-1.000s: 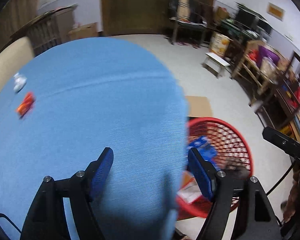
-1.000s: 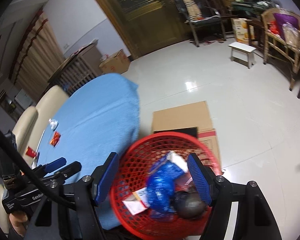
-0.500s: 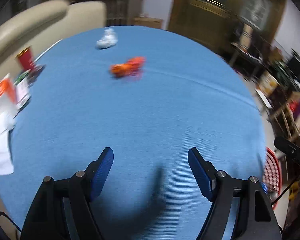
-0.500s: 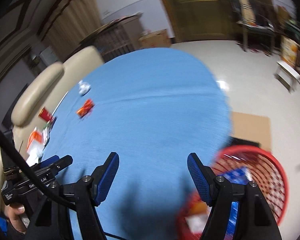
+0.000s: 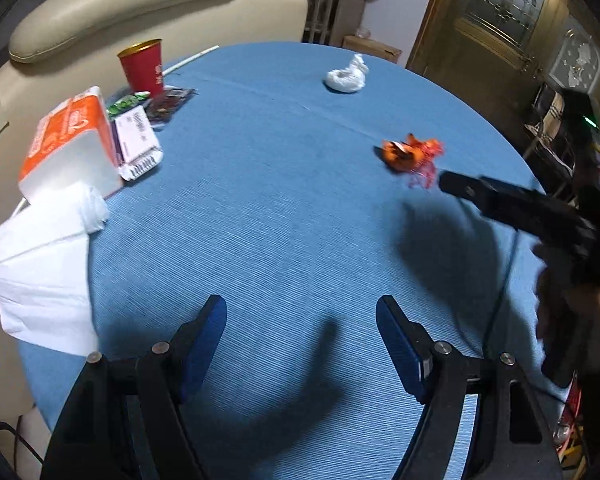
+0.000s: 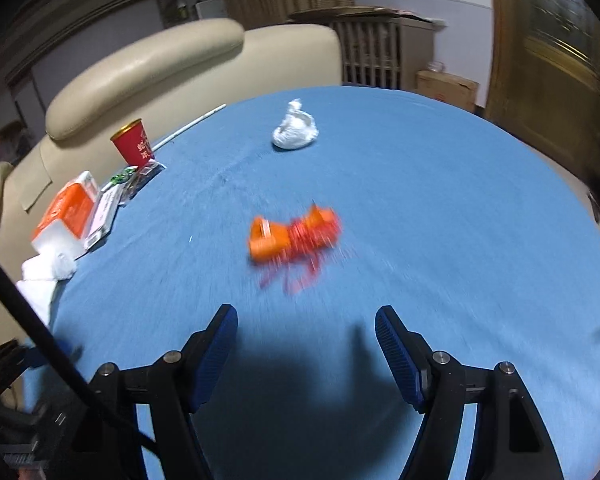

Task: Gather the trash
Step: 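Grasp the orange ribbon-tied package with the right gripper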

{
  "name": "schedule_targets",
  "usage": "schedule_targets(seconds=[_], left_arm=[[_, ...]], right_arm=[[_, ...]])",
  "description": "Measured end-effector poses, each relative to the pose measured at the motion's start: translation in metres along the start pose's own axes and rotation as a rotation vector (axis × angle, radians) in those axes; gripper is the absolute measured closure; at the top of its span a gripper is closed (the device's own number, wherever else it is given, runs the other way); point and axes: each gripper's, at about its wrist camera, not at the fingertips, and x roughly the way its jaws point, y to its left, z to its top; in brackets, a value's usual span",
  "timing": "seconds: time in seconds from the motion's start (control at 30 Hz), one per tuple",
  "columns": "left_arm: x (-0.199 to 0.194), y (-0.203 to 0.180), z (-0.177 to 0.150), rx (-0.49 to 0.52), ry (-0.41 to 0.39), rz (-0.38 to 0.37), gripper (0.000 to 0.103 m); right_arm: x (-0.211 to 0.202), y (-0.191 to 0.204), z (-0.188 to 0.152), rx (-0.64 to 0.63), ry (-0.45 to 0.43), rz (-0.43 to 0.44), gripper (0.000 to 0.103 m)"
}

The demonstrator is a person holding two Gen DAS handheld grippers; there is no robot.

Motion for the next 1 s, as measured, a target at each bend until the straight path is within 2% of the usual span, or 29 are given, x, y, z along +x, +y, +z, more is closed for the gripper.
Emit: schedule_targets(seconds=[0.23, 0.43, 0.47, 0.5, 0.53, 0.7, 0.87, 1.0], left_arm=[[0.000, 0.018, 0.015, -0.021, -0.019, 0.000, 0.026], [0.005, 0.012, 0.029, -0.003, -0.029, -0.006, 0.026], [0.006, 0.011, 0.032, 0.001, -0.032, -0.008, 0.026], [0.007, 0.009, 0.036, 0.005, -0.035, -0.007, 0.026], [0.009, 0.007, 0.041, 0.012, -0.037, -0.007, 0.026], [0.027, -0.006, 0.076, 0.031, -0.056, -0.021, 0.026], [0.065, -0.034, 0.137, 0.054, -0.072, -0.045, 0.026], [0.099, -0.059, 0.186, 0.083, -0.084, -0.029, 0.026]], right_arm=[[0.040, 0.005, 0.040, -0.043, 0.005, 0.005, 0.026], [0.067, 0.013, 0.048, -0.114, 0.048, 0.002, 0.027], [0.068, 0.013, 0.048, -0.117, 0.048, -0.006, 0.028], [0.069, 0.011, 0.048, -0.109, 0.049, -0.002, 0.035], [0.068, 0.007, 0.048, -0.089, 0.047, 0.008, 0.035], [0.044, -0.012, 0.030, 0.010, 0.012, 0.005, 0.037], [0.001, -0.031, -0.008, 0.129, -0.044, -0.002, 0.037], [-0.025, -0.037, -0.034, 0.191, -0.082, -0.036, 0.037]])
